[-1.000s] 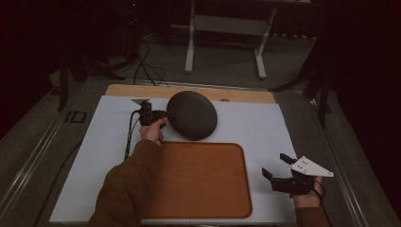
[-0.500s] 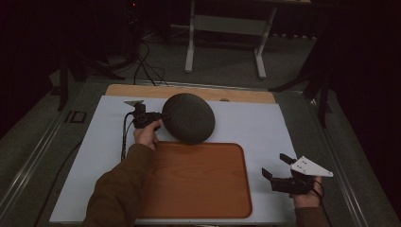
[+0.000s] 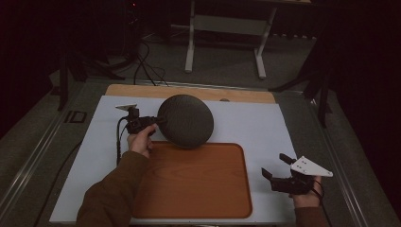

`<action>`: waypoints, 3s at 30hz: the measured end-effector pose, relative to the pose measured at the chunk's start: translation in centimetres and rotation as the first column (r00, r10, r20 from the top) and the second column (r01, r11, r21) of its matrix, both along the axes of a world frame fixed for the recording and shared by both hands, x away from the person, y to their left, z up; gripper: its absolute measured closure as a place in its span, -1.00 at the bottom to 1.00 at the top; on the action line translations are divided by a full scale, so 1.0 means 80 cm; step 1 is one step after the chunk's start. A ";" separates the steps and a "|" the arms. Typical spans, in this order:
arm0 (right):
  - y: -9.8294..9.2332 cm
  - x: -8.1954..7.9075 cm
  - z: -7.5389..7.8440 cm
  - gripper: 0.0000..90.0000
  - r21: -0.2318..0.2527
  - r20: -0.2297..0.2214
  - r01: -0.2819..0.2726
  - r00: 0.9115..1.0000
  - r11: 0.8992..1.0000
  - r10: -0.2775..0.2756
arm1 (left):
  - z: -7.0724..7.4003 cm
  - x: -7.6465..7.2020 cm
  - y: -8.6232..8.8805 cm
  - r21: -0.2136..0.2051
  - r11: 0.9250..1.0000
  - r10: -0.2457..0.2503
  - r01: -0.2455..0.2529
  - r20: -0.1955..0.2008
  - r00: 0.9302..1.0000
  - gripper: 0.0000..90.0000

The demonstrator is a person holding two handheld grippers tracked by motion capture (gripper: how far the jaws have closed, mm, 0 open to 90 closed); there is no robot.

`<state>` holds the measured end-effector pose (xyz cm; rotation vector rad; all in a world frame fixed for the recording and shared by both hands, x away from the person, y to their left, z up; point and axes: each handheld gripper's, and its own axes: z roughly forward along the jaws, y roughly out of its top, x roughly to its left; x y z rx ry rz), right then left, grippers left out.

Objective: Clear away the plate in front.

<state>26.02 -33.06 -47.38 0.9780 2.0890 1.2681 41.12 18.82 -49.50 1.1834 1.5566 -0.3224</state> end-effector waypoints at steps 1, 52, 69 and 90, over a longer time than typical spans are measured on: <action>0.000 0.000 0.000 -0.76 0.001 0.000 0.001 1.000 1.000 -0.001 | 0.000 -0.003 0.001 -0.003 1.000 -0.001 0.001 0.001 1.000 0.90; 0.001 -0.001 0.002 -0.76 -0.002 0.003 0.000 1.000 1.000 0.000 | -0.019 -0.127 0.024 -0.058 0.996 -0.062 0.061 -0.013 0.998 0.90; 0.001 -0.003 0.003 -0.76 -0.005 0.009 -0.002 1.000 1.000 0.002 | -0.031 -0.151 0.003 -0.015 0.987 -0.158 0.158 -0.040 0.987 0.90; 0.003 -0.002 0.002 -0.76 -0.024 0.008 -0.009 1.000 1.000 0.009 | -0.055 -0.156 -0.021 0.086 0.964 -0.240 0.253 -0.142 0.960 0.83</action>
